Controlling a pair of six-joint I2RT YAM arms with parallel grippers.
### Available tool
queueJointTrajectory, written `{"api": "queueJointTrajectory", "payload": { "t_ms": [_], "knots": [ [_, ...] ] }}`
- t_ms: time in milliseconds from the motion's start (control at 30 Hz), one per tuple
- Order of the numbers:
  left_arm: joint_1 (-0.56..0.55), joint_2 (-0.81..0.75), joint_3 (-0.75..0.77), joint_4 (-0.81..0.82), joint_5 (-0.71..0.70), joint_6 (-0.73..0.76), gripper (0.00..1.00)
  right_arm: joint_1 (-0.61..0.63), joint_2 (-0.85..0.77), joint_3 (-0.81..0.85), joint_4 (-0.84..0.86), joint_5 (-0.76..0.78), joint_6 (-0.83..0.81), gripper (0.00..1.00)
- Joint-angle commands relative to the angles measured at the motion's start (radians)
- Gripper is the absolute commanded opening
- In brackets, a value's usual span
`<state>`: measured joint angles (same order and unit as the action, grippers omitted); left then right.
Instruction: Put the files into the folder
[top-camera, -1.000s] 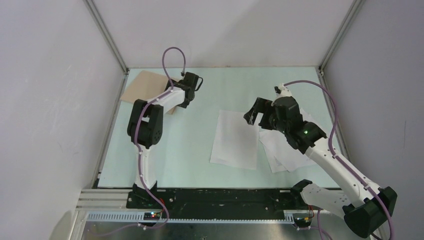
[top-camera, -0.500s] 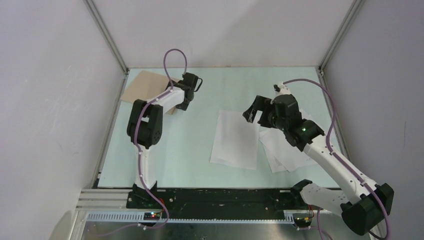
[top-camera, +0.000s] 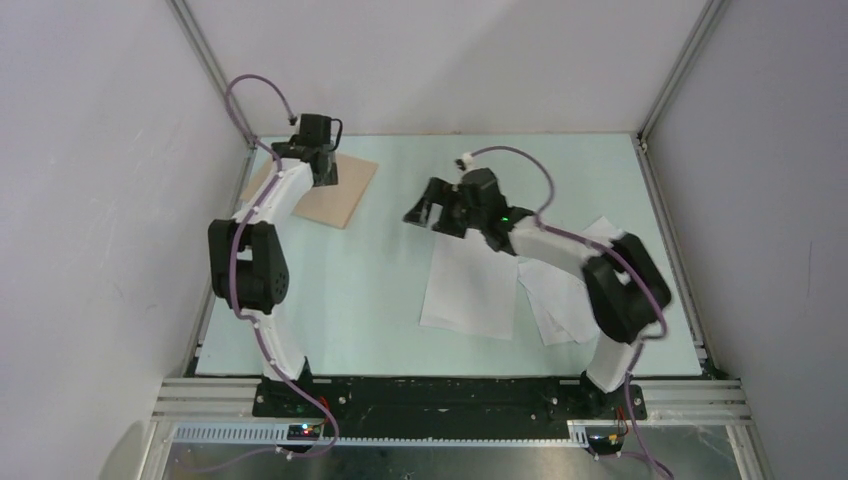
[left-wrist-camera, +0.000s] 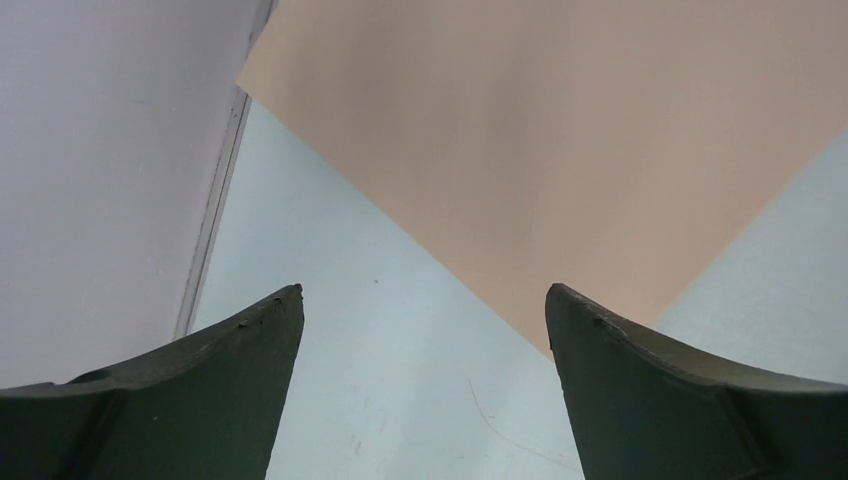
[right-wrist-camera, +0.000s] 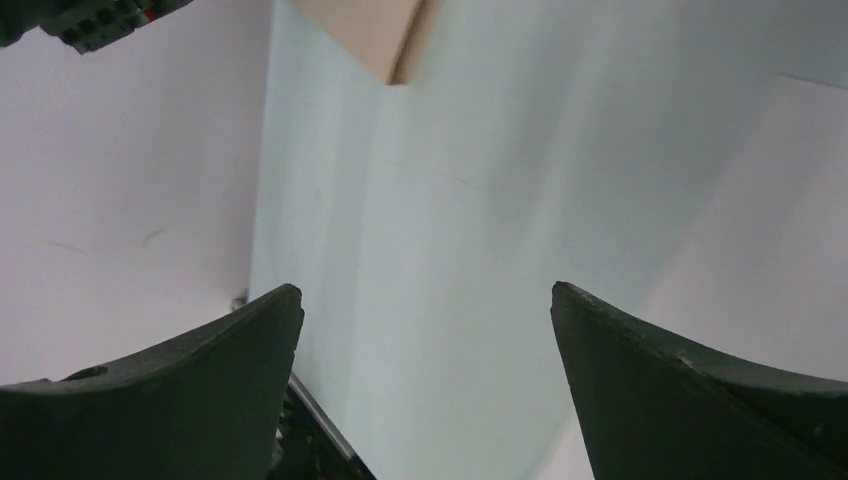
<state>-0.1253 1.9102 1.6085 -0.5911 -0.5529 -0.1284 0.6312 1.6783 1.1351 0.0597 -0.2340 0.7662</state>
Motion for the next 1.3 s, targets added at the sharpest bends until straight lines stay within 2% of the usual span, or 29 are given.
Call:
{"api": "queueJointTrajectory", "payload": {
  "t_ms": [0,167,300,500,833,967,1267],
  "knots": [
    [-0.014,-0.131,0.011,-0.036,0.001,-0.142,0.96,0.045,0.253,0.213,0.297,-0.138,0.142,1.00],
    [-0.012,-0.281,-0.077,-0.064,0.025,-0.226,0.96,0.076,0.525,0.503,0.394,-0.200,0.303,0.94],
    [-0.011,-0.392,-0.152,-0.080,0.057,-0.266,0.96,0.109,0.742,0.727,0.368,-0.195,0.384,0.85],
    [-0.013,-0.538,-0.247,-0.082,0.144,-0.299,0.97,0.132,0.882,0.906,0.327,-0.135,0.454,0.77],
    [-0.013,-0.679,-0.280,-0.099,0.247,-0.327,0.98,0.145,0.977,0.963,0.292,-0.056,0.522,0.71],
    [-0.013,-0.698,-0.290,-0.101,0.259,-0.328,0.99,0.142,0.985,0.939,0.304,-0.036,0.527,0.70],
    [-0.013,-0.704,-0.291,-0.100,0.266,-0.325,1.00,0.147,1.066,1.039,0.290,-0.029,0.545,0.70]
  ]
}}
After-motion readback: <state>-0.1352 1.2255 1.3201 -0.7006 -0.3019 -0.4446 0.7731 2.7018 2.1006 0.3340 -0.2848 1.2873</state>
